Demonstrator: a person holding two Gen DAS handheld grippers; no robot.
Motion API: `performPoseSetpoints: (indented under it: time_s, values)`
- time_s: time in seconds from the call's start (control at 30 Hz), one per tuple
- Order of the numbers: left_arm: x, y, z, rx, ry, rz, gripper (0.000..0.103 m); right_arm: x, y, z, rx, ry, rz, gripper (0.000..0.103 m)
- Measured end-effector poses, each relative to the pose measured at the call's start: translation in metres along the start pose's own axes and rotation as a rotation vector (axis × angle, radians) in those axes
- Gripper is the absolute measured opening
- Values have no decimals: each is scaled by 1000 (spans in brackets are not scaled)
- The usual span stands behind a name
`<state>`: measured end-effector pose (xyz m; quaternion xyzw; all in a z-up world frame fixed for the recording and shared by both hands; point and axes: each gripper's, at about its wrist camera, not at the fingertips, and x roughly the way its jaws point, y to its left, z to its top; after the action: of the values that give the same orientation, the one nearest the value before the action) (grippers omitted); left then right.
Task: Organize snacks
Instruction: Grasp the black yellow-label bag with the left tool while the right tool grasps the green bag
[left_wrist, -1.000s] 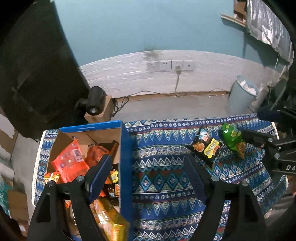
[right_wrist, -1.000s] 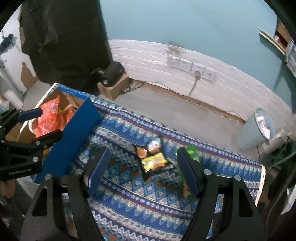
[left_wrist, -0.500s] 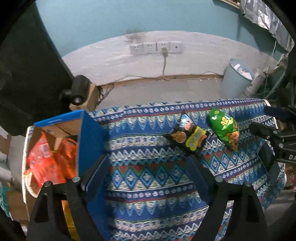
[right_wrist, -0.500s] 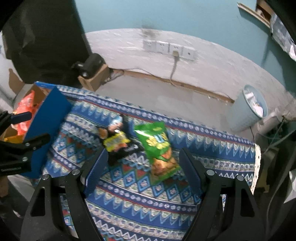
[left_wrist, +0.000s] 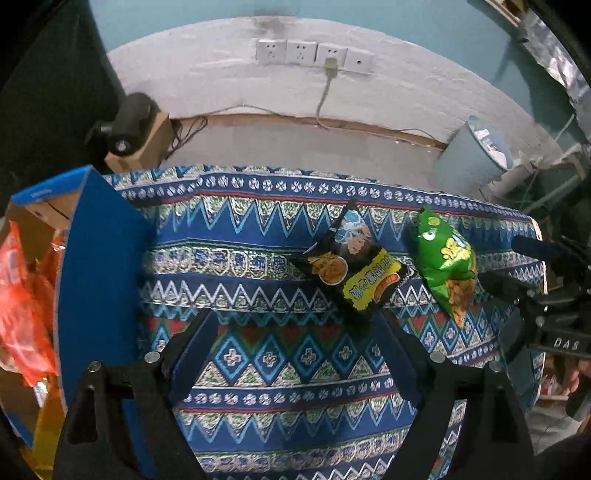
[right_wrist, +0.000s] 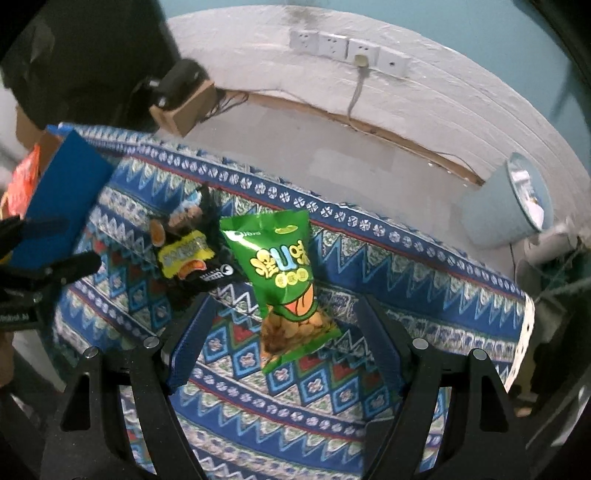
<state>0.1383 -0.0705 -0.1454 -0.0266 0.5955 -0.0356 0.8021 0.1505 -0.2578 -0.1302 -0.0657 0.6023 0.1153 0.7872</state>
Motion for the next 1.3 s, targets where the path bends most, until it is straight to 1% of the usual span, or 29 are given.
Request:
performPoseSetpoints:
  time_s: [0.07,0.2,0.33,0.47,0.5,0.53,0.57,0.6,0.63,0.67,0.7,0.83,0.93,1.03,1.2,1.3]
  values:
    - [11,2,1,-27,15,7,87,11,-2,0,-6,21,1,79]
    - [27,10,3,-87,42,5,87,29,-7,2,11,34,12,79]
    - [35,17,5,-160,60,-11,87,47,-10,3,25,62,33,79]
    - [39,18,7,-230,63,-44,87,58,-8,4,19,75,42,79]
    - [40,18,8,-243,65,-51,87,60,-7,4,15,80,44,76]
    - [42,18,9,-262,68,-63,87,63,-6,3,13,88,46,67]
    - [44,17,9,-291,73,-80,87,66,-5,3,14,96,49,61]
    - [45,17,9,-306,77,-89,87,70,-4,2,17,109,54,51]
    - [48,15,9,-325,81,-102,87,73,-2,1,15,120,51,45]
    - [50,14,9,-342,83,-113,87,75,-1,0,12,126,63,40]
    - [51,12,9,-353,86,-121,87,75,-1,-1,13,127,68,33]
    - [55,3,11,-378,83,-140,87,67,-7,1,35,113,30,31]
    - [57,-5,13,-386,80,-155,87,58,-17,4,60,89,20,30]
    - [60,-12,16,-398,74,-168,87,50,-25,3,62,78,-24,30]
    - [71,-21,20,-415,85,-163,88,42,-39,-2,90,68,-32,30]
    - [80,-29,21,-407,104,-139,88,41,-43,-4,93,69,-34,31]
